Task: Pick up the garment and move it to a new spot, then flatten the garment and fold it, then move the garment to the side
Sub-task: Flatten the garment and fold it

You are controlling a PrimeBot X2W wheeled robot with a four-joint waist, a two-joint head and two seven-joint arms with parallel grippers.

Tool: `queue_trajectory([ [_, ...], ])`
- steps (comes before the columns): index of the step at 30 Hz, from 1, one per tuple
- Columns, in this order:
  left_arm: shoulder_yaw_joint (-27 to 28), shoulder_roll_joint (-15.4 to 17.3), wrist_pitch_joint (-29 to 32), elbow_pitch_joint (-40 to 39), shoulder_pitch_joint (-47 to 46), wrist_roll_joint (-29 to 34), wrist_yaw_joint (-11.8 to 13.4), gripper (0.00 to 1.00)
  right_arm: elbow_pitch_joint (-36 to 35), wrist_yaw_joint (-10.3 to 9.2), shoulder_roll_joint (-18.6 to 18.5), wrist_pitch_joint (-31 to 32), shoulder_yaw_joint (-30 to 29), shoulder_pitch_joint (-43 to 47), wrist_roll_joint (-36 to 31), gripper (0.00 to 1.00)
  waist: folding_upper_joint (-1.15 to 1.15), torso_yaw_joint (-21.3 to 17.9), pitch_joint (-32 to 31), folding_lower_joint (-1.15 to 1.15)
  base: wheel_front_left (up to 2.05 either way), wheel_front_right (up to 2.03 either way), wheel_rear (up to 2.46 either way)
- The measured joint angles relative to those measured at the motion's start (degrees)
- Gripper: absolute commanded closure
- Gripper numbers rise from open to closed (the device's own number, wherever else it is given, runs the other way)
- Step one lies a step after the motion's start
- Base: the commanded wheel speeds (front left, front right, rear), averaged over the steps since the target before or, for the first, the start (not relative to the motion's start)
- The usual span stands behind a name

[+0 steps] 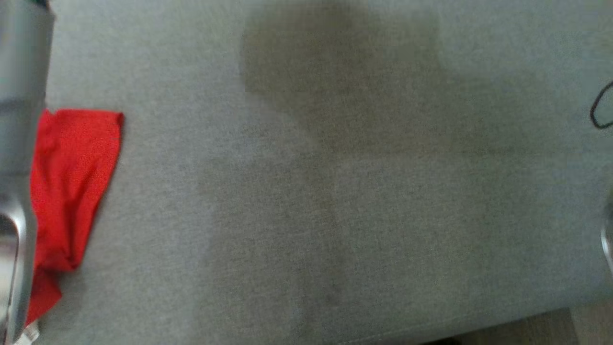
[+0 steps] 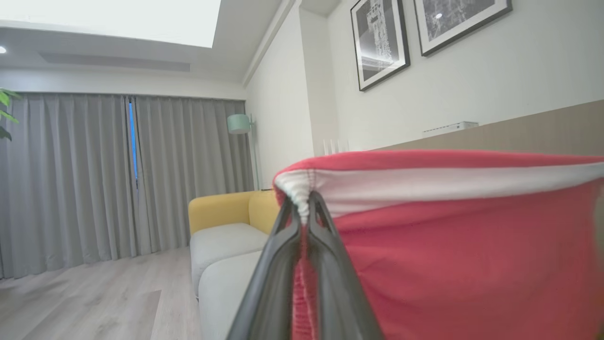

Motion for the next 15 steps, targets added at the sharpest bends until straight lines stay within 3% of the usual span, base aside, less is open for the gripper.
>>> queue_trajectory([
  [8, -5.0, -3.2, -5.6, 8.5, -1.4, -2.0, -0.4, 1.00, 13.5, 0.00, 1.0, -3.9, -0.6, -1.7, -3.1, 1.00, 0.00, 0.8, 3.6, -0.01, 0.00, 0.00, 0.00],
  [15, -11.1, -3.2, -6.0, 7.9, 12.6, -8.7, -0.4, 1.00, 23.2, 0.00, 0.1, -4.4, 7.9, 8.3, -1.0, 1.00, 0.00, 2.8, 2.4, -0.04, 0.00, 0.00, 0.00],
])
